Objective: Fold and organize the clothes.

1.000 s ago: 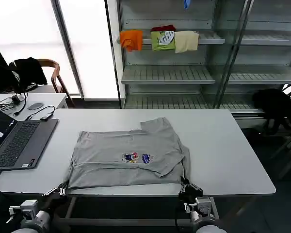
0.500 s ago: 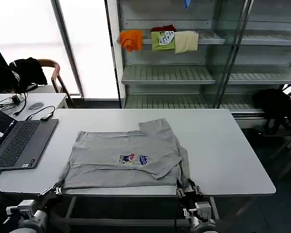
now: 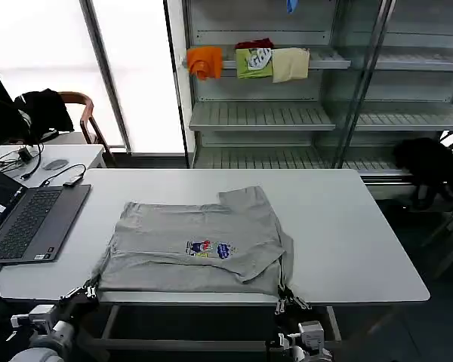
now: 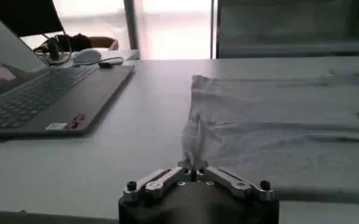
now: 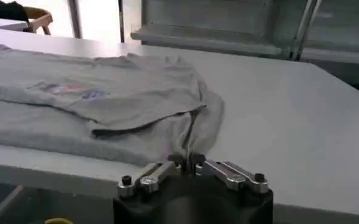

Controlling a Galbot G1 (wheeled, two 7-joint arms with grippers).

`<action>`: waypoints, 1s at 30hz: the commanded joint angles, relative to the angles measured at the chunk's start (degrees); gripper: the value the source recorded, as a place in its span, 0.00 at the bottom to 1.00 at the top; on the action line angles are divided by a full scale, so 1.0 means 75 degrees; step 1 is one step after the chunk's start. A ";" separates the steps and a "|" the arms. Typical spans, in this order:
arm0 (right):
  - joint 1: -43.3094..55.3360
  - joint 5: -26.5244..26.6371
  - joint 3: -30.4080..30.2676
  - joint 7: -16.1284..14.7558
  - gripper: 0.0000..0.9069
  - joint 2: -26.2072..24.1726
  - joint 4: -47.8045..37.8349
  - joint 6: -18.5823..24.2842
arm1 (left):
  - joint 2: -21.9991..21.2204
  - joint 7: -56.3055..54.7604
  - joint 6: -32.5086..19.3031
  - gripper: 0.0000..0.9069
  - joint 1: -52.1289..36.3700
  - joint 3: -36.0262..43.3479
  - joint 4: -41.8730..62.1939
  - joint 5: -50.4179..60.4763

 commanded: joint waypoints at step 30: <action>0.8205 0.1199 0.0439 -0.0872 1.00 0.1116 -0.7186 -0.0305 | 0.0993 0.0906 0.0695 1.00 -0.7231 0.2929 0.5600 -0.0394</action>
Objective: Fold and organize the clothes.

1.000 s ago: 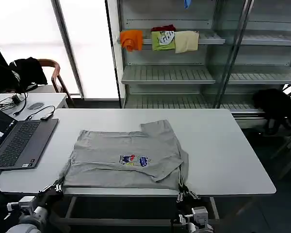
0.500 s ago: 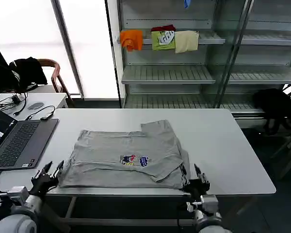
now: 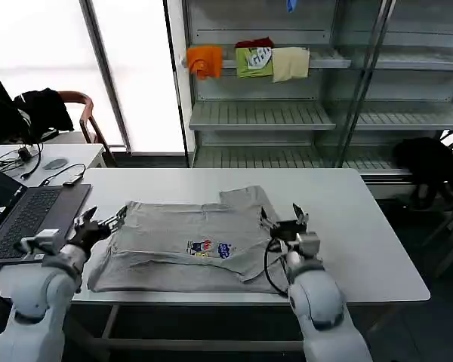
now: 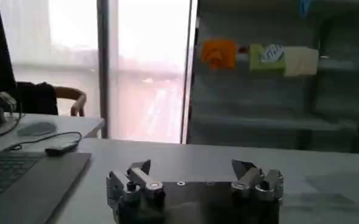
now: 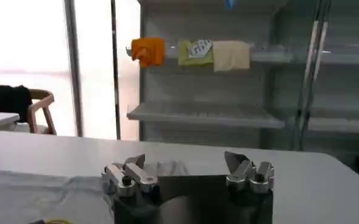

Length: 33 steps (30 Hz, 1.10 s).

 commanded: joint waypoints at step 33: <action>0.2579 -0.0336 0.0908 -0.0669 1.00 0.0860 -0.4827 0.0466 | -0.0013 0.0989 0.0093 0.82 -0.2968 0.1403 0.4825 0.1881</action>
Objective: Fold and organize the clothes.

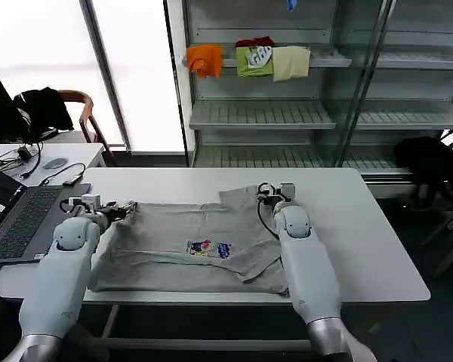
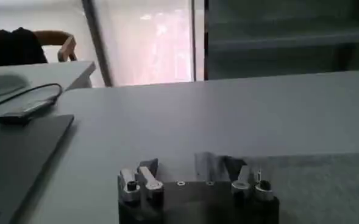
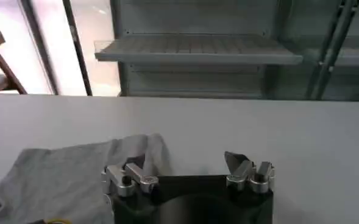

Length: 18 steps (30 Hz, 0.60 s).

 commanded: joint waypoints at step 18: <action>0.0167 -0.0782 -0.0361 -0.0556 0.00 0.0374 -0.1025 0.0001 | -0.0023 0.0184 0.0020 0.42 0.0129 -0.0076 0.0039 0.0204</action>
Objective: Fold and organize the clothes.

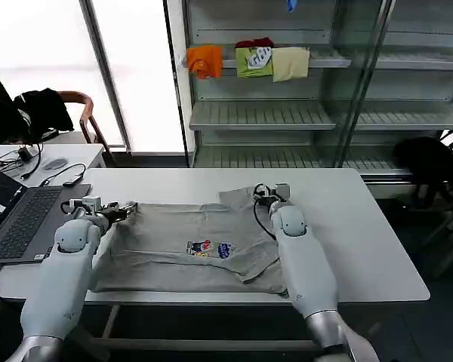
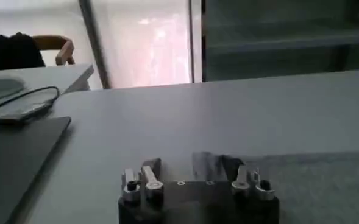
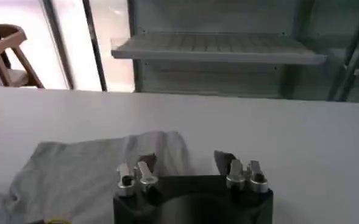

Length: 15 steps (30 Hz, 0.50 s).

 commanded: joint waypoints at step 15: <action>-0.0493 0.0381 -0.0432 -0.0101 0.00 0.0371 0.0727 0.0175 | 0.0023 0.0356 0.0023 0.00 0.0251 -0.0075 -0.0257 -0.0092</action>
